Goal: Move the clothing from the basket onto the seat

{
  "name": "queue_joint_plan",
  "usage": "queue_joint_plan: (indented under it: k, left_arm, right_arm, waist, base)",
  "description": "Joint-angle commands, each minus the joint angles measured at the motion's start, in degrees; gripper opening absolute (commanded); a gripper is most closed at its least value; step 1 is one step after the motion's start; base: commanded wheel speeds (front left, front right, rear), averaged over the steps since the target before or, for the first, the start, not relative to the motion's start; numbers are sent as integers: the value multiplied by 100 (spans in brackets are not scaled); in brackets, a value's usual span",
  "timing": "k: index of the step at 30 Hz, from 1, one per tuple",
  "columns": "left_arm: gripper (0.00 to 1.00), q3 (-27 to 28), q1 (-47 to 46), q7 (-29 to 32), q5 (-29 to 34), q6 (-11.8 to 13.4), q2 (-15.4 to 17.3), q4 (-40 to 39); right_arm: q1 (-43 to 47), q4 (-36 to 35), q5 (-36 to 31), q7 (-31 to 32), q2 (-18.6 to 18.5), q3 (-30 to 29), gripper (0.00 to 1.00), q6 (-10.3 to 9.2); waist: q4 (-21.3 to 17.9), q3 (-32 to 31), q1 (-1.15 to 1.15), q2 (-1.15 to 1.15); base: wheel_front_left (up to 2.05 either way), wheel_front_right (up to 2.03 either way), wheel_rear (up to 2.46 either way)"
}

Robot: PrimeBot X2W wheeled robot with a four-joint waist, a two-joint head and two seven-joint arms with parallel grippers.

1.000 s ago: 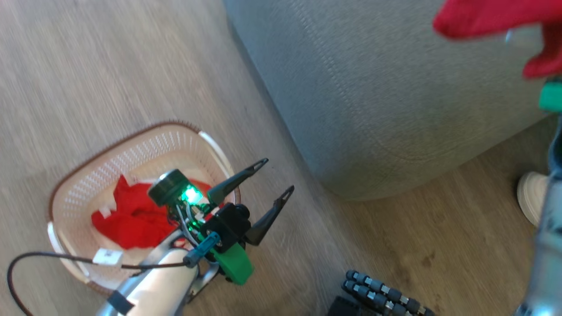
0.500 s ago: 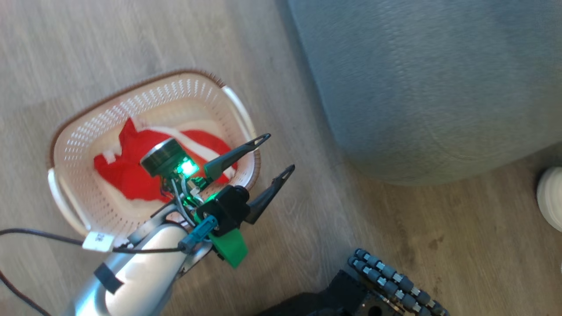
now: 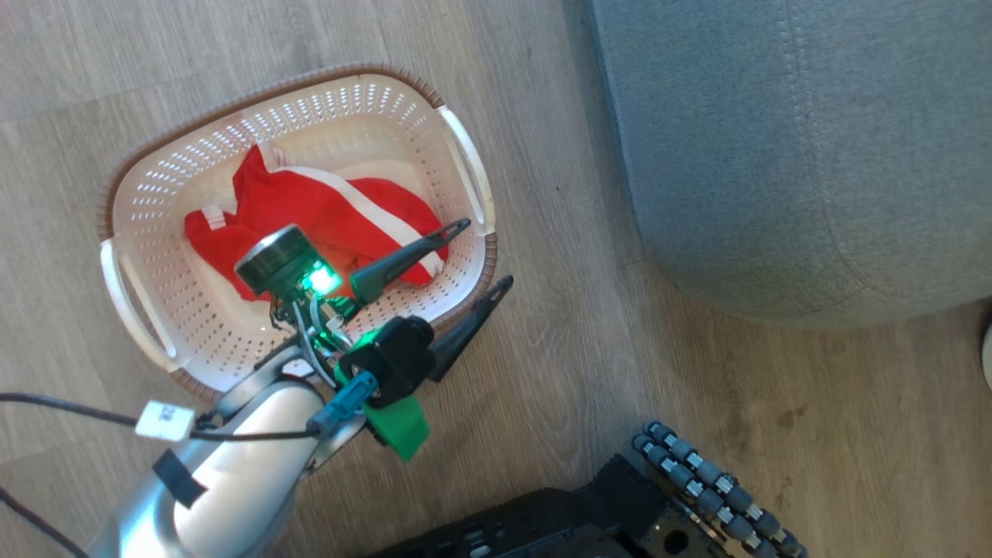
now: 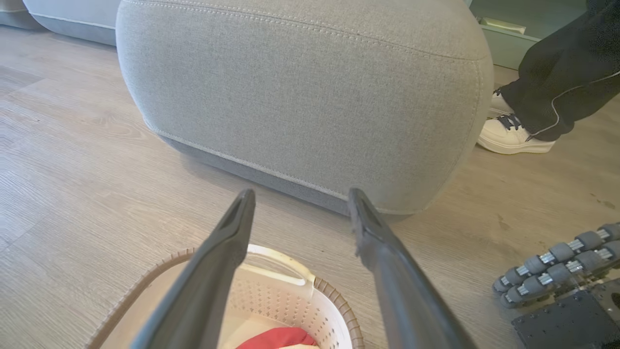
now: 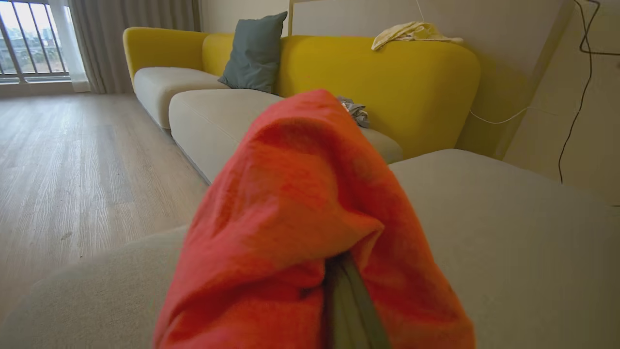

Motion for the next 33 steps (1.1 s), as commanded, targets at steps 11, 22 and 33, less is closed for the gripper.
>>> queue_joint_plan:
  k: [11,22,33]
  left_arm:
    - [100,41,-148,-28,20,64,84,-246]
    - [100,-1,-169,-28,9,136,114,-257]
    - [100,-50,-165,-28,-32,204,59,-148]
  right_arm:
    - [-445,1236,-739,113,-191,-422,0,-1]
    - [-520,2002,-1366,453,-195,-586,0,-1]
    - [-561,2248,-1445,228,-67,-685,100,-1]
  waist:
    - [172,195,0,0]
    - [189,240,0,0]
    - [15,-113,0,0]
  base:
    - [0,0,0]
    - [0,0,0]
    - [0,0,0]
